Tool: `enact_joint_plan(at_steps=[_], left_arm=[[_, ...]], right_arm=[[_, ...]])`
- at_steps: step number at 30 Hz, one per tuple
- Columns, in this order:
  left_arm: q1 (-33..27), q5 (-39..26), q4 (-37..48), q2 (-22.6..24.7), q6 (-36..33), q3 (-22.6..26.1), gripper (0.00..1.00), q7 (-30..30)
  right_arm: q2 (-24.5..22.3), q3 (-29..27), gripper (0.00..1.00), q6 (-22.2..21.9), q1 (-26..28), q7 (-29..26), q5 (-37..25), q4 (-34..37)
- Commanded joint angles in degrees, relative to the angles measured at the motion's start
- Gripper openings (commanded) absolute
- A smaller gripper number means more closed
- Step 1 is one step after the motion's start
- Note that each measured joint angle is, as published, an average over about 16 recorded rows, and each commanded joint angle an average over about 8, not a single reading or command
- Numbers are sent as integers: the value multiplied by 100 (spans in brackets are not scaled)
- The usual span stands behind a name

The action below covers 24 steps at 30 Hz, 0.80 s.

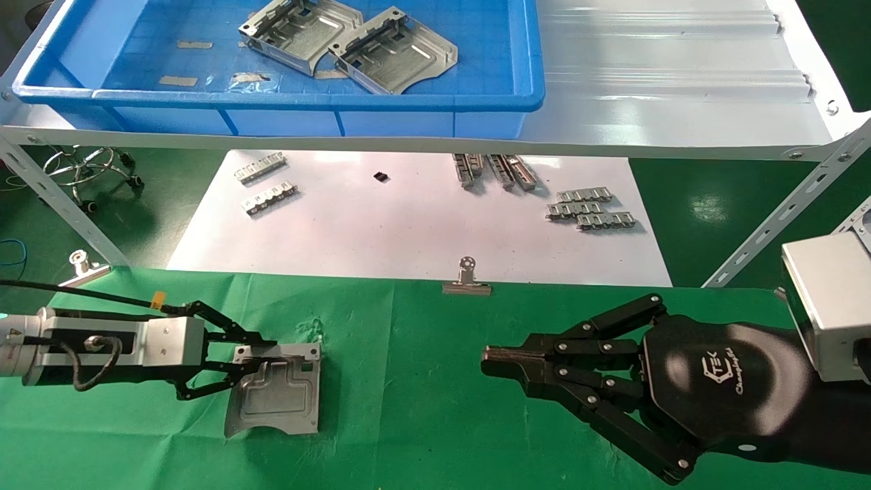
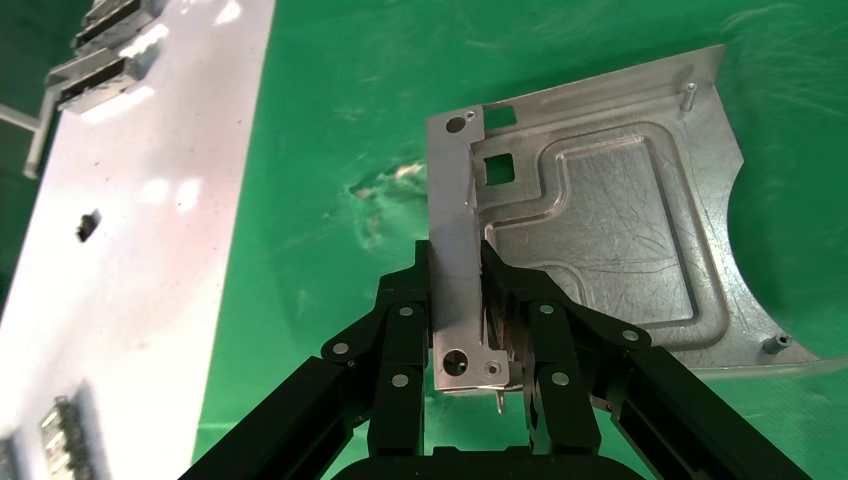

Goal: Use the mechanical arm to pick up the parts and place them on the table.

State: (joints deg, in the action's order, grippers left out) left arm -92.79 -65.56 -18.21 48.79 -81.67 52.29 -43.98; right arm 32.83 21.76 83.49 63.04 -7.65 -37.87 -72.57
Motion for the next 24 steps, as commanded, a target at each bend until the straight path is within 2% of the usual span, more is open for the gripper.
enact_joint_plan(at_steps=[1, 2, 11, 14, 21, 22, 24], left_arm=[[-14, -21, 106, 53, 55, 4, 98, -83], [-18, -14, 142, 68, 50, -1, 100, -128], [-88, 83, 409, 112, -130, -67, 100, -462], [-176, 130, 482, 70, -347, -83, 100, -308], [-184, 461, 404, -41, -910, -254, 100, 470], [-150, 492, 350, -54, -915, -296, 100, 560], [-75, 490, 222, -84, -877, -371, 100, 697]], right_arm=[[0, 0, 0, 0, 0, 0, 0, 0], [0, 0, 0, 0, 0, 0, 0, 0], [0, 1, 0, 0, 0, 0, 0, 0], [0, 1, 0, 0, 0, 0, 0, 0], [0, 1, 0, 0, 0, 0, 1, 0], [0, 1, 3, 0, 0, 1, 1, 0], [0, 1, 26, 0, 0, 1, 1, 0]])
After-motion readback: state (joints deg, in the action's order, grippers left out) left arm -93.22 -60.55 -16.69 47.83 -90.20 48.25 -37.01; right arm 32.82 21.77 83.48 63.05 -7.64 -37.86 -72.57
